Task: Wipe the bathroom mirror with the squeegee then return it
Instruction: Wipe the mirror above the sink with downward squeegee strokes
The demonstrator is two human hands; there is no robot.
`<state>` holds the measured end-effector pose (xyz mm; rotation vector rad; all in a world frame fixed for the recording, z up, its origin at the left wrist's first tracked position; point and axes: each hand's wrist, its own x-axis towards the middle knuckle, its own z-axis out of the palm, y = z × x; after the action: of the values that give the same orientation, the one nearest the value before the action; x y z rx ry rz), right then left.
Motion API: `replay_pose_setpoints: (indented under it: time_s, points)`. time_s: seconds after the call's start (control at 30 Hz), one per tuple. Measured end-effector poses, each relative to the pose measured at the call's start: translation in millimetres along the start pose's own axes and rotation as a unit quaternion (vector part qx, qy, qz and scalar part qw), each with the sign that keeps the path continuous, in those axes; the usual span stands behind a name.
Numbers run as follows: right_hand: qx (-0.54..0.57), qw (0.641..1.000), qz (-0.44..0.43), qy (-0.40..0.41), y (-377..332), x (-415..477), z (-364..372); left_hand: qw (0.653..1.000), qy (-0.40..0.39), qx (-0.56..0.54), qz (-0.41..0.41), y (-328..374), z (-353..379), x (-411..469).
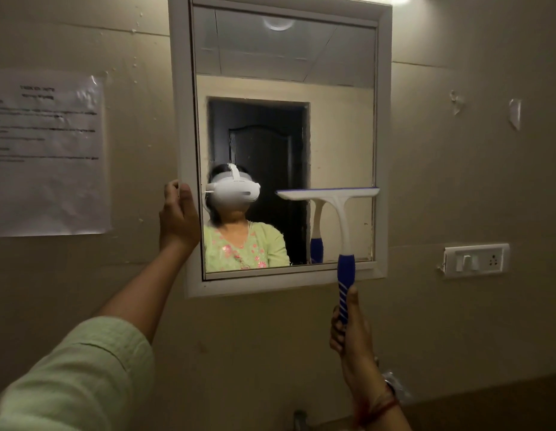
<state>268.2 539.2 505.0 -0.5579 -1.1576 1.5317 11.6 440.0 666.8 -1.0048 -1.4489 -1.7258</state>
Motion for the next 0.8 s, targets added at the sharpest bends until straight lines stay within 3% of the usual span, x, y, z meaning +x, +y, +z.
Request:
replay_pose_setpoints:
  time_s: [0.17,0.47,0.8]
  points:
    - [0.005,1.0,-0.006,-0.004,-6,6,8,1.0,-0.004,-0.003,-0.004,0,0,0]
    - [0.01,0.998,0.053,0.025,44,-23,-12,1.0,-0.011,-0.001,-0.01,0,0,0]
    - [0.017,0.999,0.042,-0.007,35,-10,-7,1.0,-0.015,0.004,-0.008,1,-1,0]
